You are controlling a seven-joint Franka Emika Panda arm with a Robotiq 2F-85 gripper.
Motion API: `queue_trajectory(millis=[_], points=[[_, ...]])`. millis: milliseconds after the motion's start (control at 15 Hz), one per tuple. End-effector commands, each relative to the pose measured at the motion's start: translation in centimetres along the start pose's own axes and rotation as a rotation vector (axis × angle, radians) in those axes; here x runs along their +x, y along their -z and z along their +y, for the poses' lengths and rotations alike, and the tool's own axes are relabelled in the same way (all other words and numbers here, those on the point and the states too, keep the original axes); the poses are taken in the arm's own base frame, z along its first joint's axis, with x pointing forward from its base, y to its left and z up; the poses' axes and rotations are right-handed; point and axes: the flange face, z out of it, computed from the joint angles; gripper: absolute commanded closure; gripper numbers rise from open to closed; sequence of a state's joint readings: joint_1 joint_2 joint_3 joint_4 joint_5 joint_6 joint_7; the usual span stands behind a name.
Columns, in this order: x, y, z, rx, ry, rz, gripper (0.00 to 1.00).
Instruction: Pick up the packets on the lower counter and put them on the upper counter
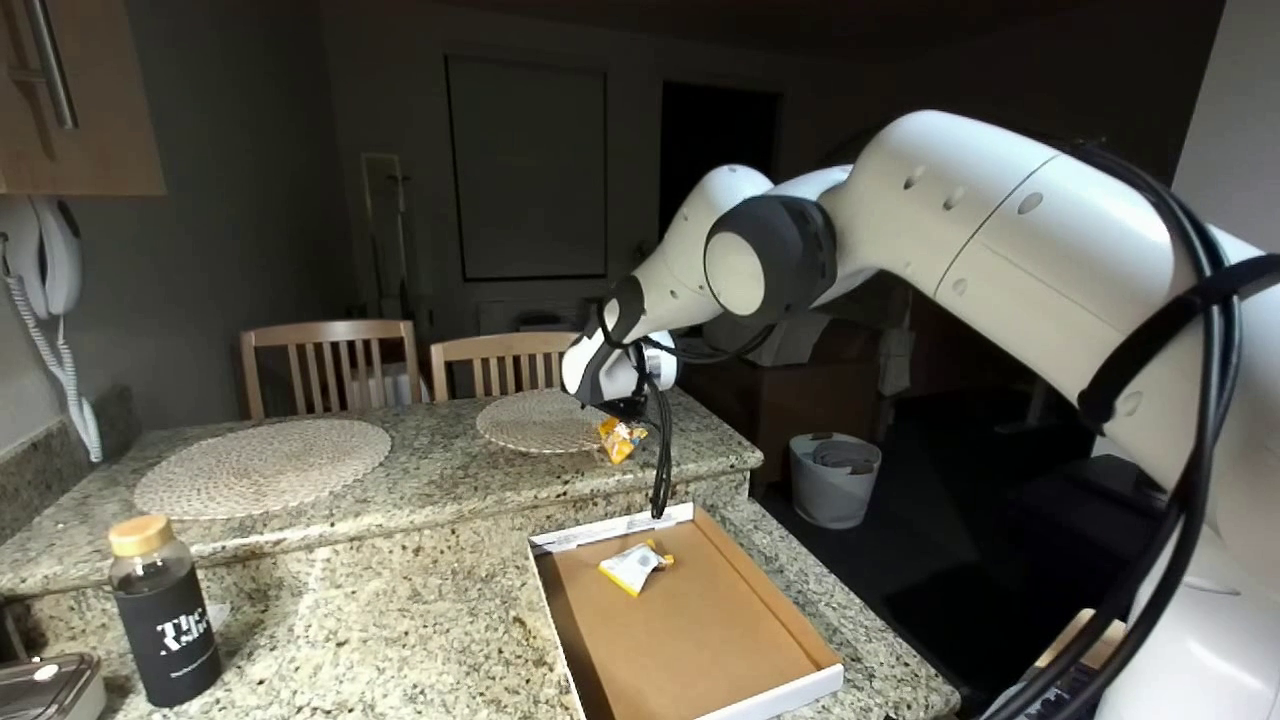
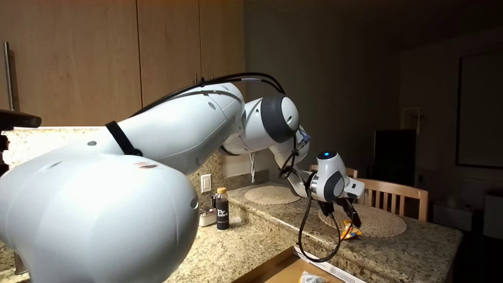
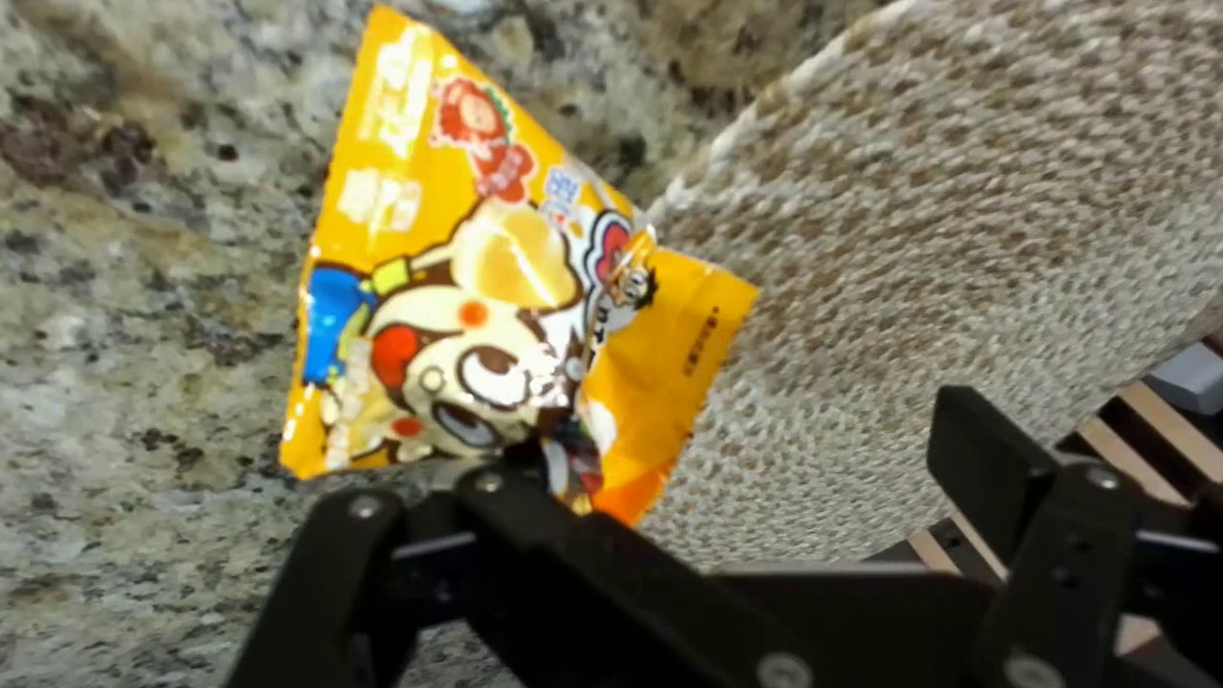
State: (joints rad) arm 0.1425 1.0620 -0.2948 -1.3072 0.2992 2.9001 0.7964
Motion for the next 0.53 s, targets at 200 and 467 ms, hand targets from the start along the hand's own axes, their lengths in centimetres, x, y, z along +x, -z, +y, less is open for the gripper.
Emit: queue_trajectory(millis=[200, 467], points=[[2.3, -3.0, 0.9, -0.121, -0.086, 0.191, 0.00], [2.8, -2.2, 0.7, -0.233, -0.053, 0.370, 0.00]])
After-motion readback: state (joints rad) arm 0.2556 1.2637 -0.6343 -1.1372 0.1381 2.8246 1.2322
